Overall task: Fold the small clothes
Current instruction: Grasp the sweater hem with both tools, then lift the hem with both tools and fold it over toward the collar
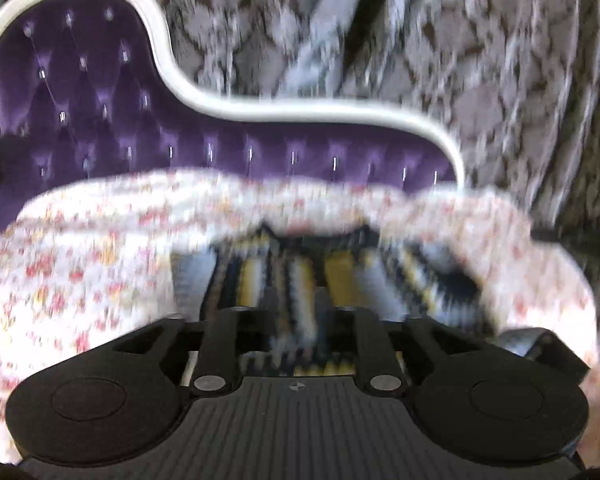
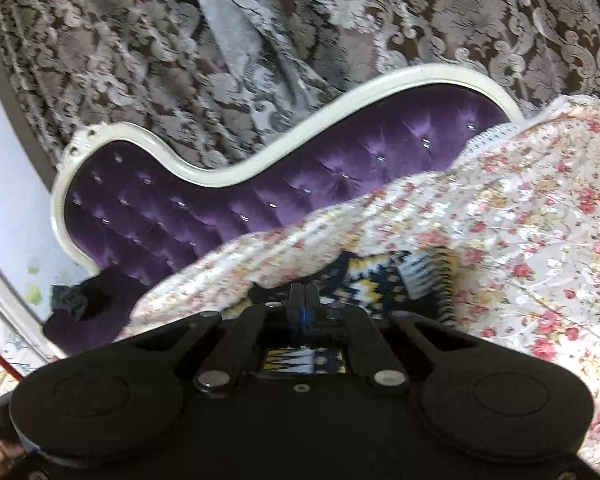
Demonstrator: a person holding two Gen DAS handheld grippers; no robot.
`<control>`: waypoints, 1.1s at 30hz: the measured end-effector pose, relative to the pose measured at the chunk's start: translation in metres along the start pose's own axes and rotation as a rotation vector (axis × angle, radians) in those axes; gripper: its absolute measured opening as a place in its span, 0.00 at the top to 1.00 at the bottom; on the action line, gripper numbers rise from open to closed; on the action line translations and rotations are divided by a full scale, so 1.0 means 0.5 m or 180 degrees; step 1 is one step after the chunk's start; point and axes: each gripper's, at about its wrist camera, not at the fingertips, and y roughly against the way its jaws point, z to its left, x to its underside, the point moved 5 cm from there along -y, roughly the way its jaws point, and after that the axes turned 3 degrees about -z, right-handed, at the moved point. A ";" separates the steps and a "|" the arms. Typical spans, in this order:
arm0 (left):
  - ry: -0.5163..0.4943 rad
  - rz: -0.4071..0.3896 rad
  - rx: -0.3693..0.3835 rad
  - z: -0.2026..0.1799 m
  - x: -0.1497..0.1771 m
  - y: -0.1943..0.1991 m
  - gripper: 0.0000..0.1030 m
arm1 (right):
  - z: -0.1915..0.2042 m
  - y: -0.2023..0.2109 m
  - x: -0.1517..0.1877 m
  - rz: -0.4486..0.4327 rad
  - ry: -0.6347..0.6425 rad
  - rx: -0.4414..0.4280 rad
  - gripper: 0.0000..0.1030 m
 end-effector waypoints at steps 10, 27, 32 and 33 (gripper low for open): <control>-0.0340 0.0762 0.0332 -0.035 0.168 0.012 0.58 | -0.096 0.024 0.124 0.0700 0.0017 0.0385 0.38; -0.0841 0.0525 0.0187 -0.055 0.187 0.024 0.31 | -0.156 0.068 0.244 0.1160 -0.0724 0.0226 0.37; -0.1399 0.0556 0.0169 -0.059 0.185 0.000 0.32 | -0.141 0.063 0.254 0.1210 -0.0694 0.0174 0.86; -0.1419 0.0552 0.0171 -0.057 0.183 -0.009 0.32 | -0.138 0.062 0.253 0.1207 -0.0662 0.0187 0.86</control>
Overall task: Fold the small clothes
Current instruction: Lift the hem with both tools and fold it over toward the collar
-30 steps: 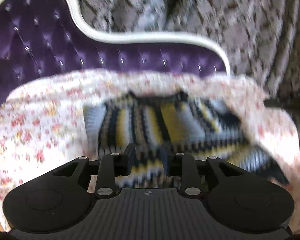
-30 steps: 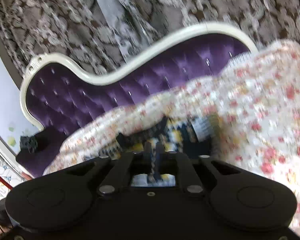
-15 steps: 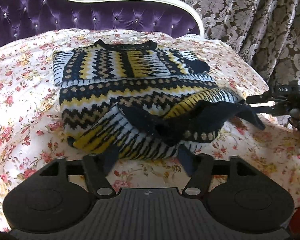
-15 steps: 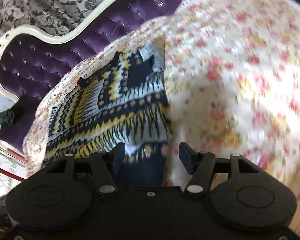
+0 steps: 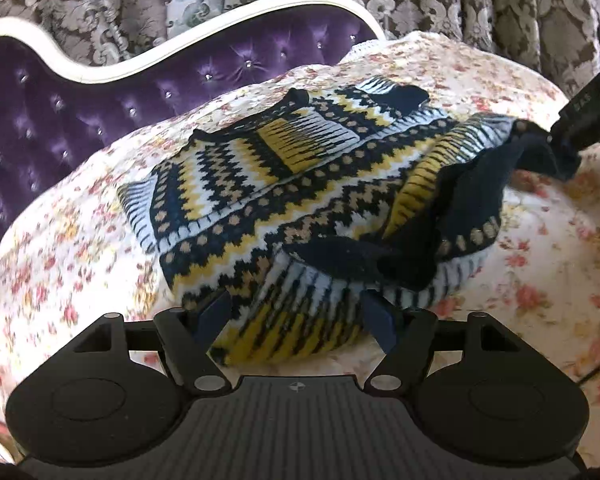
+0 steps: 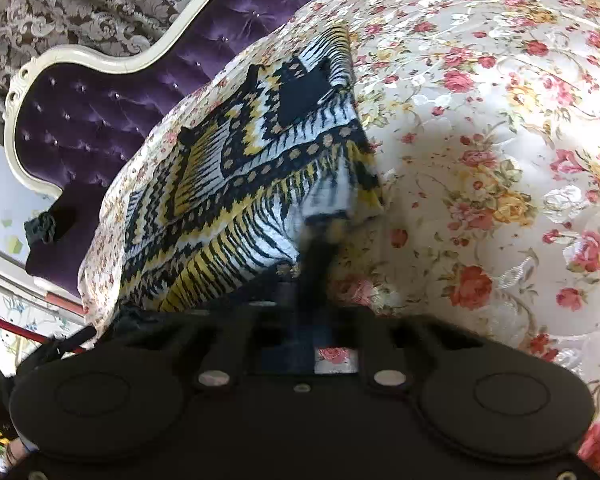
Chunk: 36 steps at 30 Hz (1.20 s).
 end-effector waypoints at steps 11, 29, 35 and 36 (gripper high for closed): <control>0.0503 0.0220 0.0648 0.027 0.009 -0.099 0.93 | 0.018 -0.003 -0.011 -0.0091 0.0100 0.0001 0.86; 0.1406 -0.0798 0.0143 0.197 -0.155 -0.054 0.94 | 0.105 0.010 -0.204 -0.0787 0.0148 -0.0469 0.87; 0.1662 -0.0807 -0.0003 0.275 -0.196 -0.120 0.94 | 0.101 -0.084 -0.294 -0.0798 -0.0005 -0.0483 0.87; 0.1688 -0.0785 -0.0025 0.285 -0.201 -0.137 0.94 | 0.099 -0.106 -0.308 -0.0782 -0.0035 -0.0480 0.87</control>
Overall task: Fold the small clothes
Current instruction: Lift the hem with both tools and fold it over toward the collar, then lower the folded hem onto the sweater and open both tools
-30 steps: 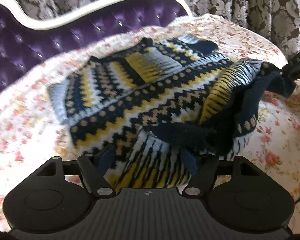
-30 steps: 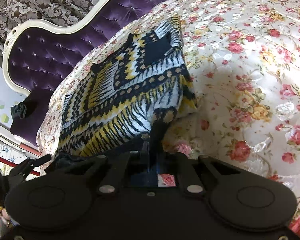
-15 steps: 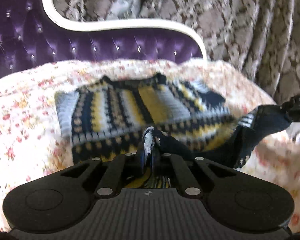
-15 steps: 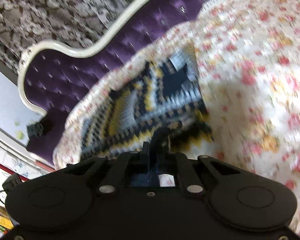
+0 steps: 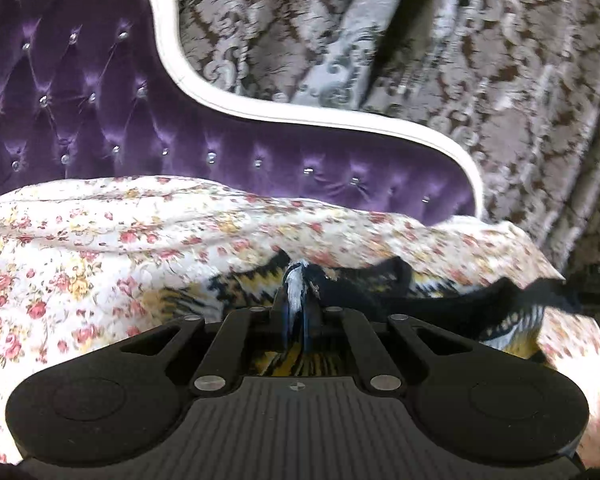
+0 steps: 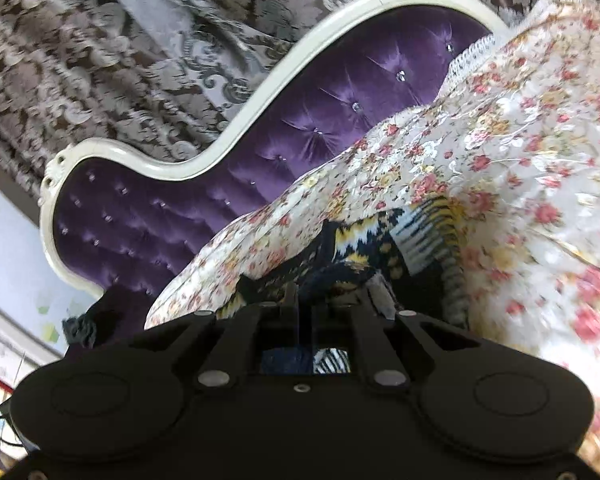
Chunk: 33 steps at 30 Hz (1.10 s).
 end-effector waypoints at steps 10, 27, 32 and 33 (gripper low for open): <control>0.0161 0.0310 -0.0339 0.069 0.020 -0.142 0.94 | -0.055 -0.170 -0.022 0.0157 -0.0062 0.0227 0.87; 0.0205 0.0642 -0.0515 0.109 0.067 -0.199 0.91 | -0.123 -0.224 -0.024 0.0065 -0.0443 0.0183 0.71; 0.0145 0.0711 -0.0497 0.108 0.060 -0.212 0.90 | -0.111 -0.184 -0.051 -0.0263 -0.0285 0.0170 0.40; 0.0128 0.0738 -0.0492 0.107 0.057 -0.212 0.89 | -0.107 -0.178 -0.056 -0.0289 -0.0220 0.0184 0.40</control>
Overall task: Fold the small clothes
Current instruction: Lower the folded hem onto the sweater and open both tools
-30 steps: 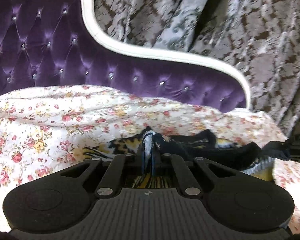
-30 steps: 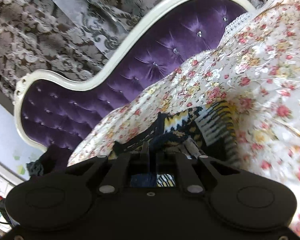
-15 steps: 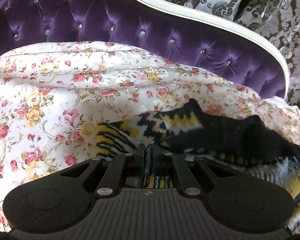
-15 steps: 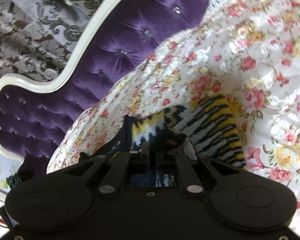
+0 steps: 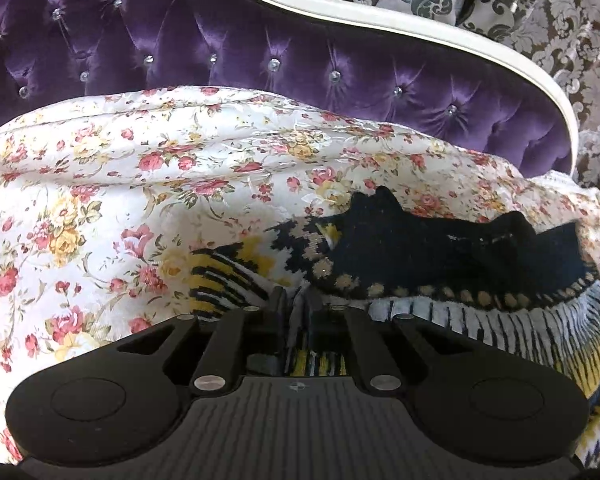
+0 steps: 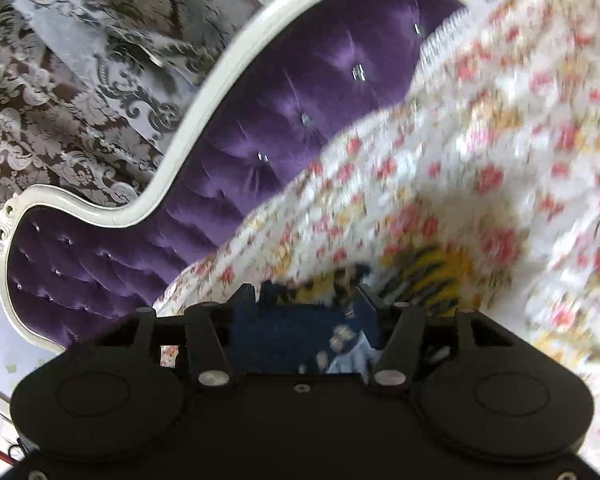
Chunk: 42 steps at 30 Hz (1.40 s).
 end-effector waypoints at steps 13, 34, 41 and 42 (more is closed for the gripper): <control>-0.0457 0.0274 0.0284 -0.063 -0.056 -0.046 0.58 | 0.004 -0.033 0.034 0.0358 0.0764 0.0070 0.40; -0.0522 -0.0379 -0.0100 -0.078 -0.063 -0.032 0.96 | 0.075 -0.038 0.039 -0.0035 0.1784 0.0484 0.90; -0.0729 -0.0304 -0.0338 -0.079 -0.032 -0.071 0.87 | 0.032 -0.071 0.058 0.0116 0.1849 0.0745 0.90; -0.0752 -0.0291 -0.0380 -0.080 -0.032 -0.070 0.83 | 0.034 -0.069 0.059 0.0106 0.1872 0.0768 0.90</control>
